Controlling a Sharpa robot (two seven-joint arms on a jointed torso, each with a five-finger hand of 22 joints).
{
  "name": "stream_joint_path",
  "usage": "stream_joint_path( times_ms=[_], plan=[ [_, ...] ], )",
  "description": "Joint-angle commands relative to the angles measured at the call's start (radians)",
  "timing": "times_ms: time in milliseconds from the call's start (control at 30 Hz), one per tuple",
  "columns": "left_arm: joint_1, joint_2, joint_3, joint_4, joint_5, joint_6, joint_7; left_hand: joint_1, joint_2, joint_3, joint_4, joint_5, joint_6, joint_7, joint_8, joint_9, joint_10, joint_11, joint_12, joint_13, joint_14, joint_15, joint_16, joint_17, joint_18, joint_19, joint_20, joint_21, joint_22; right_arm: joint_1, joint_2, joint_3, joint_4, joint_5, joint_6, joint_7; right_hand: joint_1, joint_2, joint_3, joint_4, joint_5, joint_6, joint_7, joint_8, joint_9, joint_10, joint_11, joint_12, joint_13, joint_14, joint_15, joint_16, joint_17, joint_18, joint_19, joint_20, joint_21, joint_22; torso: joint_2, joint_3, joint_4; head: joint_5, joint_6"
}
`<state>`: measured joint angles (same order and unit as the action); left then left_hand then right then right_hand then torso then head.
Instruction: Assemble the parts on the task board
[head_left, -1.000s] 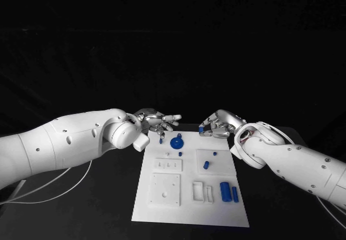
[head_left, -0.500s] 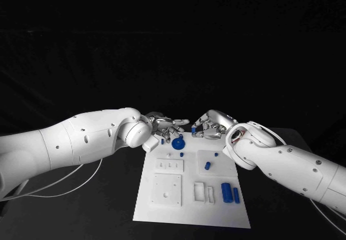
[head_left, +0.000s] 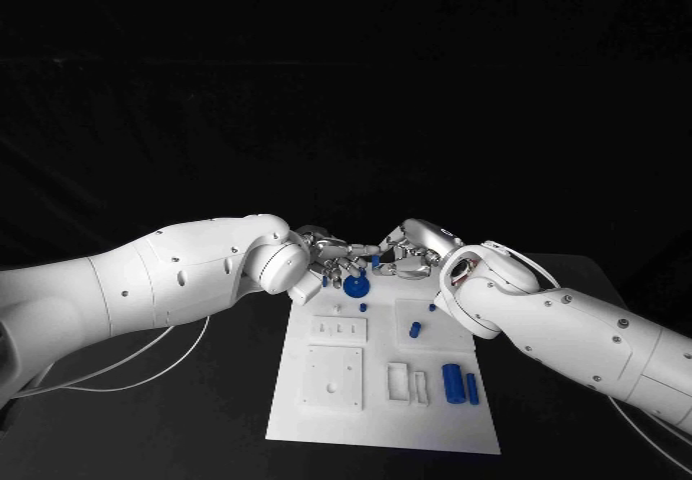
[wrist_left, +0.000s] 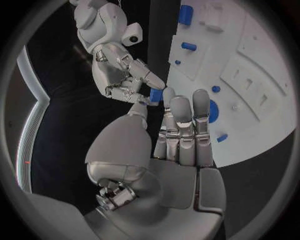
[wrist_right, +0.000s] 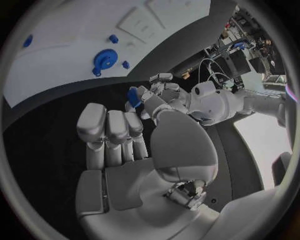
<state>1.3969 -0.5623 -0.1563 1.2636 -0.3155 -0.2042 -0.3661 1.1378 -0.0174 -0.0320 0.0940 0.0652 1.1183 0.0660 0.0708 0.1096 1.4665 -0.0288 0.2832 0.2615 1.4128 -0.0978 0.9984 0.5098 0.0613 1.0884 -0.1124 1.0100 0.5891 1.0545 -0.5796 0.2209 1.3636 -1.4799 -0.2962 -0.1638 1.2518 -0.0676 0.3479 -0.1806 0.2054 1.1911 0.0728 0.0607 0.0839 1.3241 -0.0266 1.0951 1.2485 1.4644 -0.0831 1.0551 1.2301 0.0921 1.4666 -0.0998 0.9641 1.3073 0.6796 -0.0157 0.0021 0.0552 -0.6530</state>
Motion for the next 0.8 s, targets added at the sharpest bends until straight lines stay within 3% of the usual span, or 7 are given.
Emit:
stream_joint_path(
  times_ms=[33,133,300,433,733,767,800],
  plan=[
    [0.001,0.005,0.001,0.001,-0.007,-0.008,-0.010,0.004,0.012,-0.003,-0.010,0.007,0.002,0.001,-0.003,-0.001,0.039,-0.004,-0.005,0.001,-0.007,0.000,0.006,-0.002,0.005,-0.001,-0.003,-0.006,0.005,0.001,0.007,-0.001,0.001,-0.015,0.029,-0.005,-0.002,-0.008,0.000,0.006,0.004,0.005,-0.005,0.003,0.000,0.005,-0.001,-0.005,0.000,0.002,-0.004,0.000,0.001,-0.014,0.045,-0.006,0.002,0.122,0.000,0.0000,-0.0020,0.001,0.003],
    [0.001,0.006,0.001,0.001,-0.007,-0.005,-0.010,0.005,0.017,-0.007,-0.016,0.012,0.003,0.001,-0.003,-0.001,0.039,-0.005,-0.006,0.001,-0.007,0.000,0.006,-0.003,0.004,0.000,-0.003,-0.010,0.011,0.002,0.012,-0.004,-0.003,-0.018,0.037,-0.008,-0.004,-0.008,-0.004,0.009,0.004,0.003,-0.005,0.002,-0.001,0.004,0.000,-0.006,-0.001,0.002,-0.004,-0.001,0.000,-0.014,0.045,-0.006,0.002,0.122,0.000,0.0004,-0.0013,-0.001,0.003],
    [0.001,0.008,0.001,0.004,-0.007,0.009,-0.013,0.011,0.025,-0.016,-0.032,0.050,0.011,0.000,-0.002,-0.001,0.039,-0.006,-0.006,0.001,-0.007,-0.001,0.007,-0.003,0.003,0.003,-0.004,-0.017,0.022,0.004,0.020,-0.008,-0.011,-0.025,0.043,-0.012,-0.004,-0.008,-0.004,0.009,0.004,0.003,-0.005,0.002,-0.001,0.004,0.000,-0.006,-0.001,0.002,-0.004,-0.001,0.000,-0.014,0.045,-0.006,0.002,0.122,0.001,0.0009,0.0012,0.000,0.002],
    [0.001,0.010,0.001,0.007,-0.008,0.028,-0.020,0.013,0.031,-0.024,-0.044,0.066,0.036,-0.009,0.000,0.027,0.040,-0.009,-0.005,0.000,-0.006,-0.004,0.009,-0.003,0.000,0.004,-0.007,-0.024,0.033,0.005,0.024,-0.009,-0.013,-0.030,0.046,-0.014,-0.003,-0.006,-0.007,0.011,0.006,0.002,-0.005,0.002,0.000,0.003,0.000,-0.007,-0.001,0.002,-0.004,-0.002,0.000,-0.014,0.045,-0.006,0.002,0.122,0.000,0.0014,0.0013,0.004,0.001],
    [0.000,0.010,-0.001,0.005,-0.030,0.055,-0.037,0.012,0.029,-0.031,-0.057,0.066,0.088,-0.033,0.007,0.187,0.041,-0.018,0.002,0.002,-0.006,-0.010,0.016,0.001,-0.006,0.011,-0.013,-0.047,0.073,0.006,0.029,-0.011,-0.010,-0.033,0.047,-0.014,-0.002,-0.006,-0.009,0.012,0.008,0.004,-0.006,0.003,0.000,0.003,-0.001,-0.008,-0.002,0.002,-0.004,-0.003,-0.001,-0.014,0.045,-0.006,0.000,0.122,0.000,0.0013,-0.0008,0.007,0.001],
    [-0.001,0.009,-0.002,0.004,-0.034,0.057,-0.039,0.012,0.028,-0.029,-0.058,0.065,0.082,-0.036,0.005,0.259,0.039,-0.019,0.006,0.004,-0.008,-0.011,0.021,0.004,-0.010,0.012,-0.016,-0.051,0.083,0.006,0.030,-0.011,-0.010,-0.033,0.048,-0.013,-0.002,-0.006,-0.009,0.012,0.008,0.004,-0.006,0.003,0.000,0.003,-0.001,-0.008,-0.002,0.002,-0.004,-0.003,-0.001,-0.014,0.045,-0.006,0.000,0.122,0.000,0.0013,-0.0009,0.006,0.001],
    [-0.001,0.009,-0.002,0.004,-0.036,0.058,-0.041,0.012,0.027,-0.029,-0.059,0.065,0.084,-0.038,0.005,0.278,0.039,-0.020,0.006,0.004,-0.007,-0.012,0.022,0.004,-0.009,0.012,-0.016,-0.053,0.086,0.006,0.030,-0.011,-0.010,-0.033,0.048,-0.013,-0.002,-0.006,-0.009,0.012,0.008,0.004,-0.006,0.003,0.000,0.003,-0.001,-0.008,-0.002,0.002,-0.004,-0.003,-0.001,-0.014,0.045,-0.006,0.000,0.122,0.001,0.0015,-0.0008,0.006,0.000]
  ],
)
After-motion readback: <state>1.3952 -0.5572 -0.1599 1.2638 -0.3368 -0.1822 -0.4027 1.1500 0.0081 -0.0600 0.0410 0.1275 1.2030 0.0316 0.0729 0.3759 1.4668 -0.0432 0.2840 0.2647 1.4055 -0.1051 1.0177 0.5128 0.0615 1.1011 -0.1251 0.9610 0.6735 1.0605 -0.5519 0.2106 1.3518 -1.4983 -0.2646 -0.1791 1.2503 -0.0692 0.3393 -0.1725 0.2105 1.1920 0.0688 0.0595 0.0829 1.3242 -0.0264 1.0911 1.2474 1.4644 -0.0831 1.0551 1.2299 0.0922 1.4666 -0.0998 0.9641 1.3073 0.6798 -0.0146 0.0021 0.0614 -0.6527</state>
